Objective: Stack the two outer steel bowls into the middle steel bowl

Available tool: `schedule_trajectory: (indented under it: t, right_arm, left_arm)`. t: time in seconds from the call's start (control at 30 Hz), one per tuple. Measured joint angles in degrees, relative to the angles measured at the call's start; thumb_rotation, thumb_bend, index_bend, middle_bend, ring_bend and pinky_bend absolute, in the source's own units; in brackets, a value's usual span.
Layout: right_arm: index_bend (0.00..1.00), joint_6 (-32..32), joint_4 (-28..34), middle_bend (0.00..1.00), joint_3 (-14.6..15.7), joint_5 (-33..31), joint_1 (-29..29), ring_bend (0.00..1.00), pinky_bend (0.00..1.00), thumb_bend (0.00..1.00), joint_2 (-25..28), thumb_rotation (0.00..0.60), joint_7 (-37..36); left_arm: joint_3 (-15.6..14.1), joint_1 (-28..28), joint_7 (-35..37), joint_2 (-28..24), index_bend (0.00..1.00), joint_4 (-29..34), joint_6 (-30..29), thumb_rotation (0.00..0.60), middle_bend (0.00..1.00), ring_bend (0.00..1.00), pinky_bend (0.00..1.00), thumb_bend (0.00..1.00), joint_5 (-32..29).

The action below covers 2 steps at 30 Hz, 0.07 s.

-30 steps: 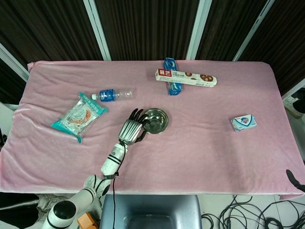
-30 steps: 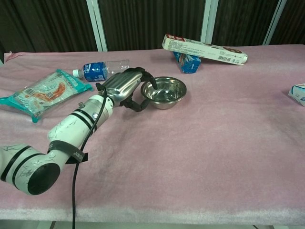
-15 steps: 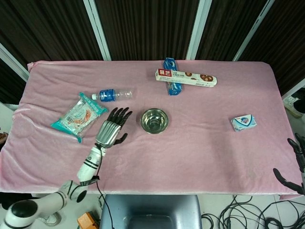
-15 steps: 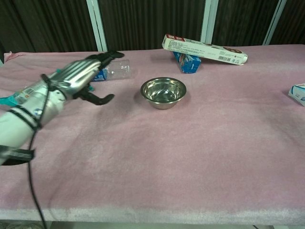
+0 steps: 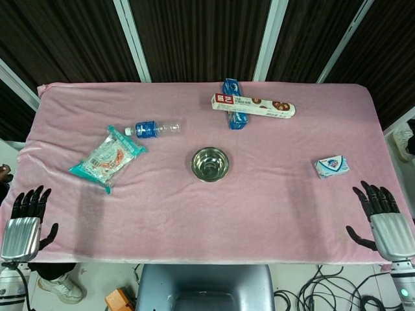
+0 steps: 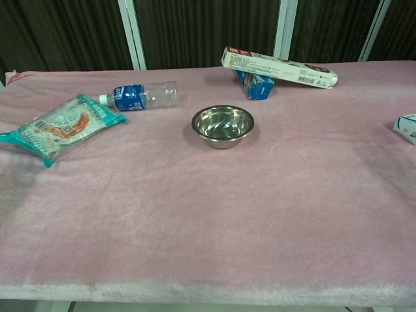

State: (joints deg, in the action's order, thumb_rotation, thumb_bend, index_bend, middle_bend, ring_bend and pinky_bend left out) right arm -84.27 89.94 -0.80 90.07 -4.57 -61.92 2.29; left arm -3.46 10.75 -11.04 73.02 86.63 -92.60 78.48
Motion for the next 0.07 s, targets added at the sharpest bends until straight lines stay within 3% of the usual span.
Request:
schedule_trajectory:
  t: [0.07]
  right_arm:
    - [0.0,0.16,0.47,0.0,-0.18,-0.45,-0.08,0.0,0.0,0.39,-0.32,0.6,1.24]
  left_arm:
    - [-0.24,-1.19,0.43,-0.16,0.0,-0.68,-2.33,0.6,0.0,0.0,0.01,0.36,1.04]
